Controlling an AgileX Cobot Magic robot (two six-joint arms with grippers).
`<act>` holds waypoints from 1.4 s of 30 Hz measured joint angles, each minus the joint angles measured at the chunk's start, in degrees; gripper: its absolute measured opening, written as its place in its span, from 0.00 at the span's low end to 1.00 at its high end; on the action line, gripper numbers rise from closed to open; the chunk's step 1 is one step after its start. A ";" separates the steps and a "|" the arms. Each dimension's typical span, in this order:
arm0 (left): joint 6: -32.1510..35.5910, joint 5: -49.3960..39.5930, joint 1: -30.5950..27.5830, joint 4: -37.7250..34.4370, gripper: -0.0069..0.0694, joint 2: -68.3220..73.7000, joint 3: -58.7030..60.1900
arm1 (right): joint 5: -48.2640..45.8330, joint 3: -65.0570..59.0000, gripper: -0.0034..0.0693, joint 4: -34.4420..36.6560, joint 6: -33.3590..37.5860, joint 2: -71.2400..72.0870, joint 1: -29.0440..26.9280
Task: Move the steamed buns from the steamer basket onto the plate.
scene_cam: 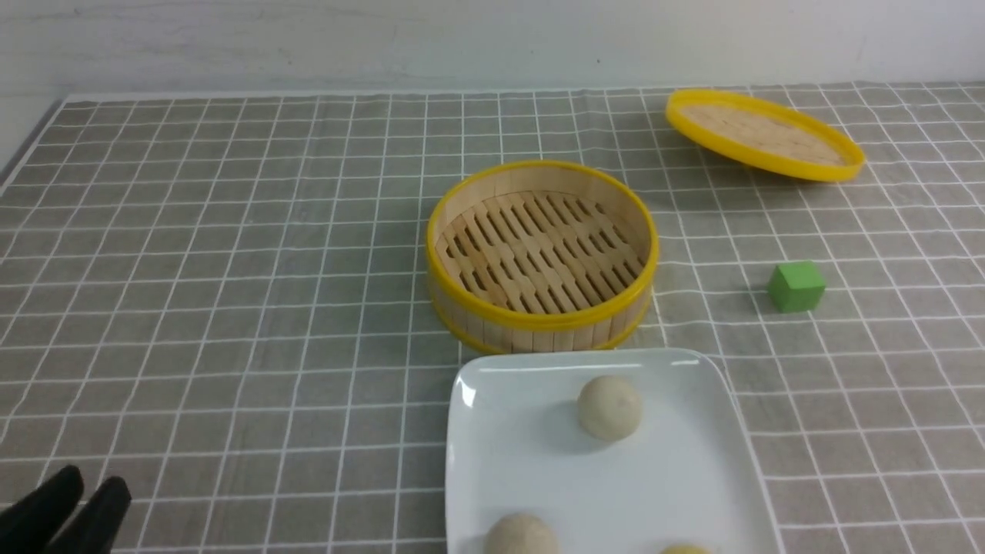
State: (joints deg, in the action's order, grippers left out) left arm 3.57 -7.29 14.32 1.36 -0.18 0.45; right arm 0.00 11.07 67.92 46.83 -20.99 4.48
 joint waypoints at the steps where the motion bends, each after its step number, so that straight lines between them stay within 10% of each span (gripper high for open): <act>1: 2.11 0.55 -1.73 -3.01 0.41 -0.26 0.69 | -0.33 0.00 0.38 0.00 0.00 0.06 0.00; 7: 6.73 -2.17 -10.46 -10.15 0.41 -0.46 1.14 | -1.78 -0.07 0.38 0.00 -0.20 0.06 0.00; 15: -12.65 -12.34 -13.00 1.69 0.41 -0.46 1.14 | -2.01 -0.07 0.38 0.00 -0.25 0.06 0.00; 34: -6.78 -13.73 -13.42 -2.08 0.41 -0.46 1.04 | 1.42 -0.07 0.38 8.15 -0.54 0.06 0.00; 42: -6.66 -13.80 -13.42 -2.08 0.41 -0.46 1.04 | 4.57 -0.14 0.38 8.61 14.38 0.06 0.00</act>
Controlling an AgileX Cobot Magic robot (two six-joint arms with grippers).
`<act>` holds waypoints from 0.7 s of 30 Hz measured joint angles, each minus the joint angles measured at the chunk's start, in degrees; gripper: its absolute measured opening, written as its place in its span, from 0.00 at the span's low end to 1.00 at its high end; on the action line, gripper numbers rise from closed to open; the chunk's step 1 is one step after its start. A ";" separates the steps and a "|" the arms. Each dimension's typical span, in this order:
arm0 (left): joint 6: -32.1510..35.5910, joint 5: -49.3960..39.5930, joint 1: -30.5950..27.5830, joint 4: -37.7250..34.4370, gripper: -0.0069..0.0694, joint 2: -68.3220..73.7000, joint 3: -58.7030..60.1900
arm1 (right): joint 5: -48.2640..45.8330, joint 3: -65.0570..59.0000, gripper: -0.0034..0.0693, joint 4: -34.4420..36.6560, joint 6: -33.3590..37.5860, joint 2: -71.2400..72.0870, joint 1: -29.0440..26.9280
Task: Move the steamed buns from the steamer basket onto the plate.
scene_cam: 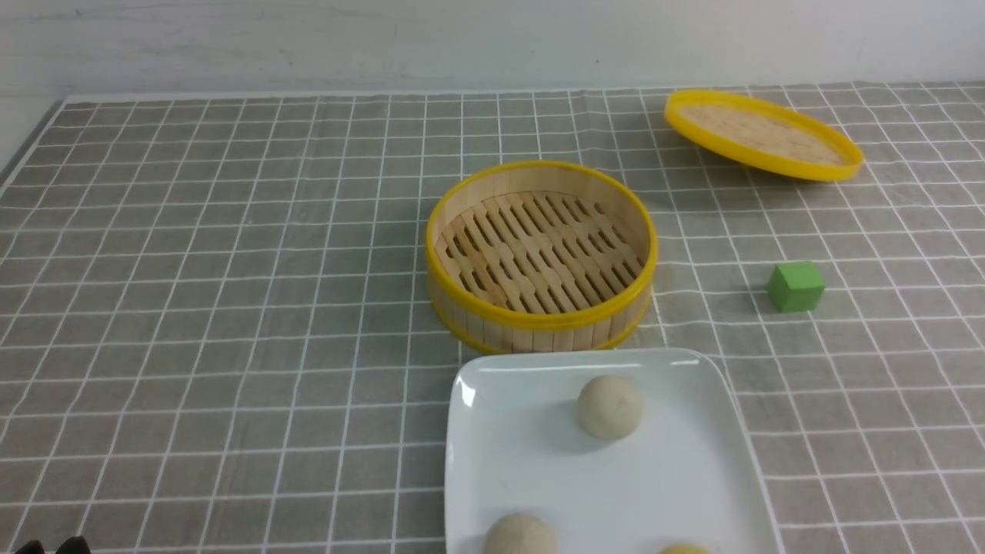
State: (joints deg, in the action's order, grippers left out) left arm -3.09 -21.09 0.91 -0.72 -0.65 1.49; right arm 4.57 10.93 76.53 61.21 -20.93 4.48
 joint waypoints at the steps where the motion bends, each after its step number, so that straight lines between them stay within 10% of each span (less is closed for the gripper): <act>1: 0.00 0.00 0.00 0.00 0.41 0.00 0.00 | -1.14 -0.05 0.38 -0.62 4.19 0.00 0.00; 13: 0.00 -0.17 0.00 0.00 0.41 0.00 -0.07 | -6.81 -0.34 0.38 7.73 21.08 0.00 0.00; 21: 0.00 -0.19 0.00 -0.05 0.41 0.00 -0.07 | -8.16 -0.34 0.38 -19.60 -14.84 0.00 0.00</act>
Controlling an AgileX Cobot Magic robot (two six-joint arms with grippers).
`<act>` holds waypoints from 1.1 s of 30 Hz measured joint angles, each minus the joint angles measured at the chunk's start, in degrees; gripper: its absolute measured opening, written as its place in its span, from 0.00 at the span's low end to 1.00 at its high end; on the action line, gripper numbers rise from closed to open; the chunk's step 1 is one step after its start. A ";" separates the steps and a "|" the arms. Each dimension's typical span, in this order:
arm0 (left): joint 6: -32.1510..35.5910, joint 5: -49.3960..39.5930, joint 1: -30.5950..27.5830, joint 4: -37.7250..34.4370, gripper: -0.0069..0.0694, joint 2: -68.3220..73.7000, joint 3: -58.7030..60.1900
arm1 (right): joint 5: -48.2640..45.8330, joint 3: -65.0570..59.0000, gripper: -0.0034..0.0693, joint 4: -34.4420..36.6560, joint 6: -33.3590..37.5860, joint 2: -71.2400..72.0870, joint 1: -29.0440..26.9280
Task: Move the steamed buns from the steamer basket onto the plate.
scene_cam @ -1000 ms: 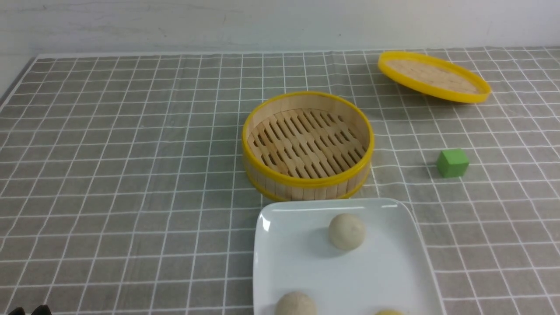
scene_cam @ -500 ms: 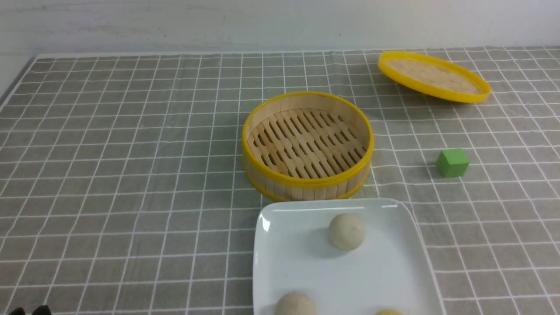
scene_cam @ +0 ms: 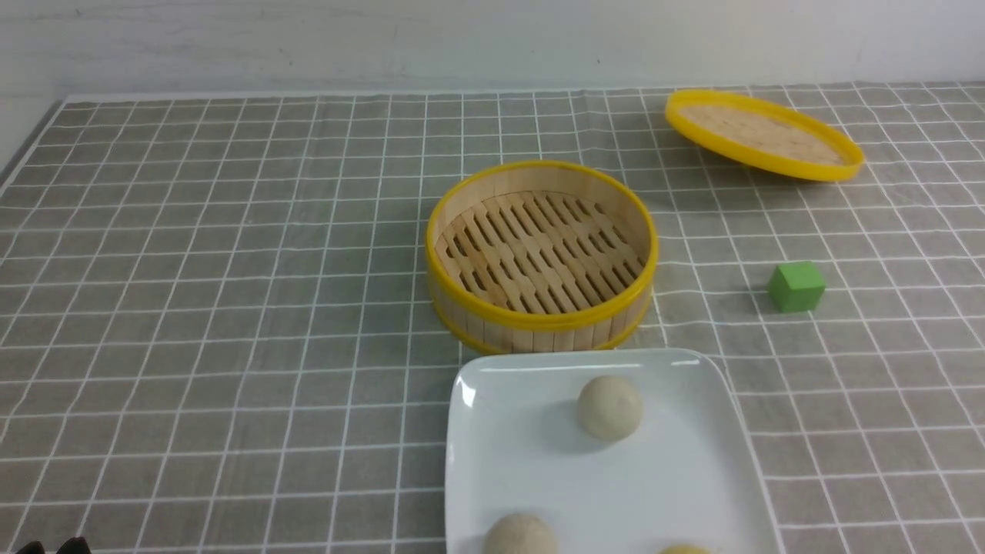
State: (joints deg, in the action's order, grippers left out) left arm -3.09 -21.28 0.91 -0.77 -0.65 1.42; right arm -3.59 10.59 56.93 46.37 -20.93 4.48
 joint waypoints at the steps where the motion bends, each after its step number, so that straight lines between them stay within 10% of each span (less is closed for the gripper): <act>1: 0.00 0.00 0.00 0.00 0.41 0.00 0.00 | -0.55 0.00 0.38 -4.41 -4.53 0.00 0.00; 6: 0.00 -0.05 0.00 0.00 0.41 0.00 0.00 | -4.06 0.00 0.38 -32.53 -34.97 0.00 0.00; 13: 0.01 -0.05 0.00 0.00 0.41 0.00 0.00 | -7.39 -0.06 0.38 -59.34 -60.55 0.08 0.00; 33: 0.01 -0.15 0.00 -0.02 0.41 0.00 0.00 | -5.39 -12.02 0.38 -59.13 -52.24 18.81 0.00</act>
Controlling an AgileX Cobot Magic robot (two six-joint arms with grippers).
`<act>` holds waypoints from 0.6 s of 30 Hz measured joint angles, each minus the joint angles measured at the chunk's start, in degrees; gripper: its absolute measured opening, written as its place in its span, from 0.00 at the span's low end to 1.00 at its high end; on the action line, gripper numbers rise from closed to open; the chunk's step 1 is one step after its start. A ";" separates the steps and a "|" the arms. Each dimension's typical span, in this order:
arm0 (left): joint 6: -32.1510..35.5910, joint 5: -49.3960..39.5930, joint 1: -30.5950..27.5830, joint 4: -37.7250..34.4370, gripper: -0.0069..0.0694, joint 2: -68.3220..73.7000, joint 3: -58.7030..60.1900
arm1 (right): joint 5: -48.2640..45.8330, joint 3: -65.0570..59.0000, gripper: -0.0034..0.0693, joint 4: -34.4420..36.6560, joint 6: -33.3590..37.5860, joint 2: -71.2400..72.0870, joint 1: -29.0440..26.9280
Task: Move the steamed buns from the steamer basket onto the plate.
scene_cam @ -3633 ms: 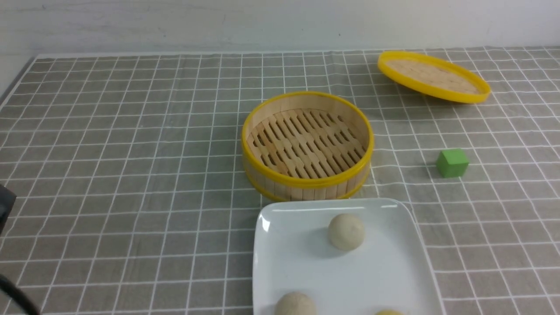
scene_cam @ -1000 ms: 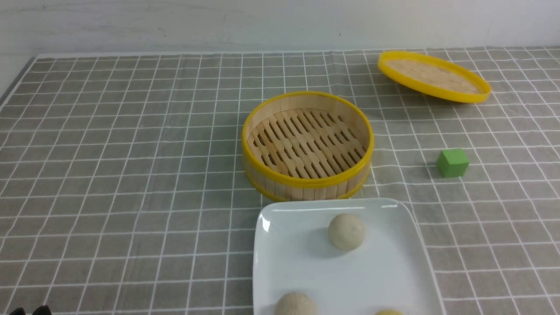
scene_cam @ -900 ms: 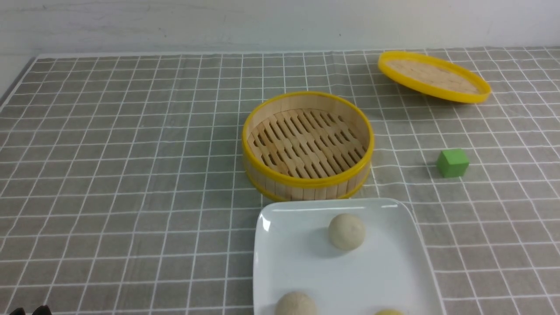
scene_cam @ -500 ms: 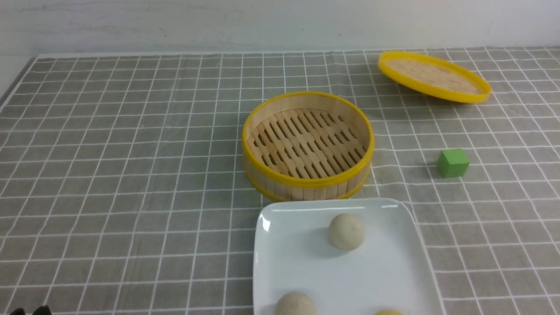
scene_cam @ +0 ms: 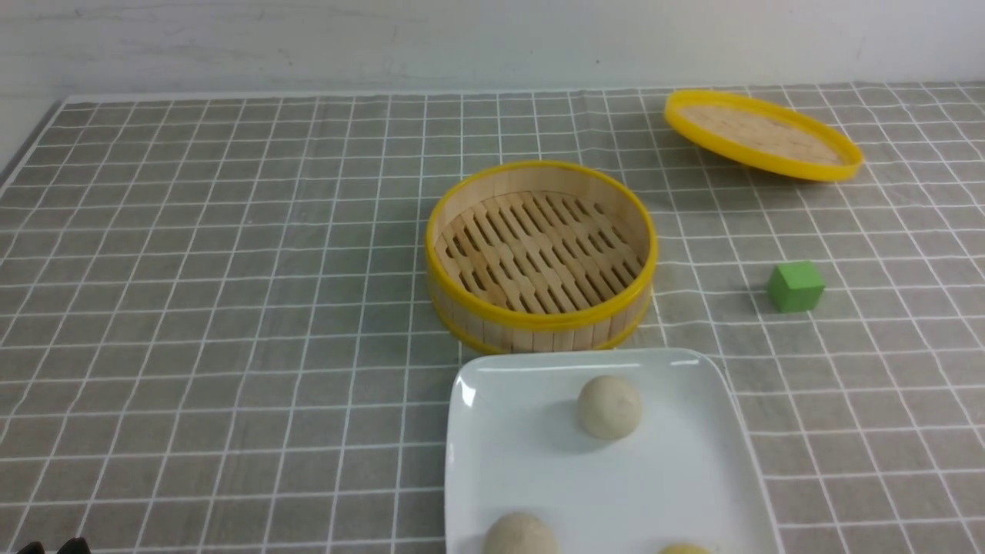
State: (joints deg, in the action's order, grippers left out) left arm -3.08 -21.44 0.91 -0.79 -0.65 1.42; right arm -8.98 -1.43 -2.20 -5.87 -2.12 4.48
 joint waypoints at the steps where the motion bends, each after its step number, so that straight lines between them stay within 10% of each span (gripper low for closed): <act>1: 0.00 0.00 0.00 0.00 0.41 0.00 0.00 | -1.52 0.00 0.38 0.00 0.72 0.92 0.00; 18: 0.05 0.00 0.00 -0.05 0.41 0.00 0.00 | -14.21 0.29 0.38 -1.33 3.07 2.81 0.00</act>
State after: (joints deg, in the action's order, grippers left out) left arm -3.03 -21.44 0.91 -0.84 -0.65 1.42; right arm -23.19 -1.14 -3.53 -2.80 0.69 4.48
